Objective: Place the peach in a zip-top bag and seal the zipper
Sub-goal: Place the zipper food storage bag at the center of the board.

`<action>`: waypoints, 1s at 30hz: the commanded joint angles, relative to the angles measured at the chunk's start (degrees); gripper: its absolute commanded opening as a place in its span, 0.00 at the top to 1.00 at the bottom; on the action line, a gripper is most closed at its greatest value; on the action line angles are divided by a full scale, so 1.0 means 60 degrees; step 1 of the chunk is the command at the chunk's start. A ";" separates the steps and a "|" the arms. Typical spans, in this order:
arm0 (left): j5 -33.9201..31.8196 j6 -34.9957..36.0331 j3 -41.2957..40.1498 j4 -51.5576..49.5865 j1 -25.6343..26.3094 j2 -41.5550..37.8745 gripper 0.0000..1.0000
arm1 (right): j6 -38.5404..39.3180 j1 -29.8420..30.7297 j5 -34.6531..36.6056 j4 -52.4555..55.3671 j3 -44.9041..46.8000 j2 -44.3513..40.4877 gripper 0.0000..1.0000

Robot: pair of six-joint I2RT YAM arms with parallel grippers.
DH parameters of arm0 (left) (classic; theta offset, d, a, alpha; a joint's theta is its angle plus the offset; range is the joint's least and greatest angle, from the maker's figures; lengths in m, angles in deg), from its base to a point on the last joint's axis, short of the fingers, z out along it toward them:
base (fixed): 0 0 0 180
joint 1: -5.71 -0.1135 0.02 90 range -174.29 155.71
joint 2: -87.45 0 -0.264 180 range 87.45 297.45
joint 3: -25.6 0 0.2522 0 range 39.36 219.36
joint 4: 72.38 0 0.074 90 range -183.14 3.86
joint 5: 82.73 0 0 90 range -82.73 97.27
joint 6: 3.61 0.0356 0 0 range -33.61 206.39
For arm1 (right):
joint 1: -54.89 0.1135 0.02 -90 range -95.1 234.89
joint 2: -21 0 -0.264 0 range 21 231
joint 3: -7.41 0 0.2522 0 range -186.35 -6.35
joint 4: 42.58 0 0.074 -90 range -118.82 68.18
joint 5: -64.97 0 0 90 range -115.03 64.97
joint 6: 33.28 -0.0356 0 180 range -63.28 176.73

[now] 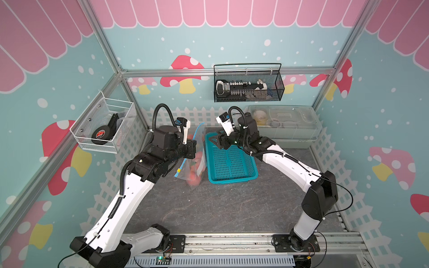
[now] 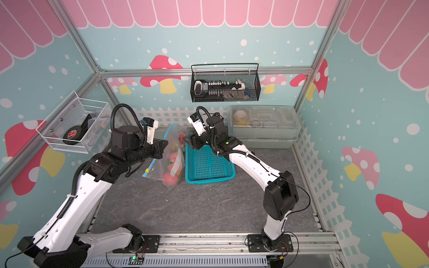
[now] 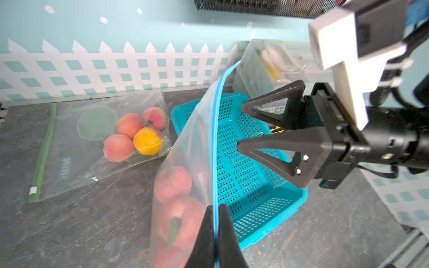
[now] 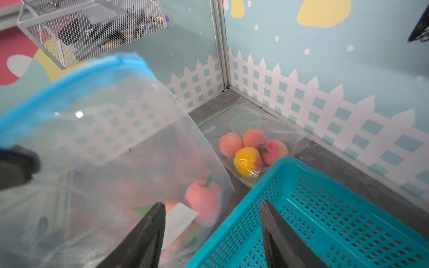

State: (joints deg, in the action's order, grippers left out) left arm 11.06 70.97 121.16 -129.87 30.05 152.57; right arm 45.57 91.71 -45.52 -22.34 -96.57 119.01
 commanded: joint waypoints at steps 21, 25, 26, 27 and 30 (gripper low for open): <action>-0.3424 -0.1540 -0.3816 0.0003 -0.0597 -0.2890 1.00 | 0.0990 -0.0052 0.2096 0.0311 0.1115 -0.1668 0.29; -0.5149 -0.0456 -0.4125 -0.0175 -0.0687 -0.2806 1.00 | 0.1039 -0.0057 0.2126 0.0326 0.1093 -0.1686 0.28; -0.5402 -0.0244 -0.4162 -0.0205 -0.0713 -0.2753 1.00 | 0.1053 -0.0053 0.2141 0.0341 0.1090 -0.1674 0.28; -0.5642 0.0033 -0.4228 -0.0210 -0.0730 -0.2674 1.00 | 0.1083 -0.0054 0.2157 0.0355 0.1090 -0.1677 0.28; -0.6110 0.0939 -0.4251 -0.0377 -0.0774 -0.2426 1.00 | 0.1177 -0.0046 0.2217 0.0463 0.1019 -0.1674 0.28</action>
State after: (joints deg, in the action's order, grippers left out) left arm -17.92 69.22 96.27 -129.56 25.79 137.20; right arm 51.38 91.63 -33.04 -20.22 -90.03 110.56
